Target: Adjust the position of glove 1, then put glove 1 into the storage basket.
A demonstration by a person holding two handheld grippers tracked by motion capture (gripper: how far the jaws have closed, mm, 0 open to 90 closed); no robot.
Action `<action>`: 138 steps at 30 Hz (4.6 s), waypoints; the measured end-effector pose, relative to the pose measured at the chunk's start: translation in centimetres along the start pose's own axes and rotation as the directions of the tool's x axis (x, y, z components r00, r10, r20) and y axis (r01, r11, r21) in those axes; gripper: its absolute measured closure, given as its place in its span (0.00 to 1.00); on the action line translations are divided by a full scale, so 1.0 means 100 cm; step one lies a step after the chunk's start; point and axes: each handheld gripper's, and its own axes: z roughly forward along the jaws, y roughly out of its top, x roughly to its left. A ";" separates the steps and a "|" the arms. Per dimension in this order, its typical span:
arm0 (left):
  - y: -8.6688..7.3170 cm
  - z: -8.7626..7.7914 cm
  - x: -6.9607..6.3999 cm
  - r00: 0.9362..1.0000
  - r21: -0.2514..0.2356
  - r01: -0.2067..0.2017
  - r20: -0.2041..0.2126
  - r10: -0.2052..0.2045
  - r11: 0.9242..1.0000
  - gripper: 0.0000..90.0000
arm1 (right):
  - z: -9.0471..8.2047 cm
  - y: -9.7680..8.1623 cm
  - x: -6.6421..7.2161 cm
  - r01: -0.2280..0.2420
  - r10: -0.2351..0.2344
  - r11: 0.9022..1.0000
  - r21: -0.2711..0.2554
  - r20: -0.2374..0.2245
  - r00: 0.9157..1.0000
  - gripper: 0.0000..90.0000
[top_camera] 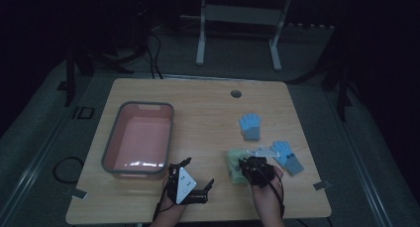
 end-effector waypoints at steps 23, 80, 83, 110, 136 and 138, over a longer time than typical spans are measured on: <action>0.001 0.002 0.000 0.996 0.027 -0.023 0.082 0.021 0.999 0.02 | 0.019 -0.009 -0.019 0.010 -0.006 0.998 0.058 -0.081 0.997 0.75; 0.041 0.092 -0.044 0.743 0.134 -0.483 0.586 0.324 0.866 0.47 | 0.086 0.023 -0.085 0.179 -0.069 0.971 0.156 -0.536 0.842 0.45; 0.039 0.092 -0.046 0.744 0.132 -0.488 0.579 0.333 0.863 0.49 | 0.088 0.021 -0.085 0.176 -0.062 0.972 0.159 -0.546 0.835 0.49; 0.091 0.076 -0.010 0.784 0.212 -0.500 0.522 0.335 0.840 0.84 | 0.061 0.060 -0.072 0.100 -0.024 0.991 0.093 -0.604 0.797 0.80; 0.119 0.009 0.066 0.824 0.259 -0.500 0.435 0.363 0.826 0.84 | 0.054 0.140 0.015 0.200 -0.156 0.980 -0.007 -0.650 0.744 0.80; 0.119 0.003 0.073 0.830 0.264 -0.493 0.430 0.357 0.829 0.84 | 0.056 0.145 0.021 0.195 -0.152 0.981 -0.009 -0.660 0.736 0.80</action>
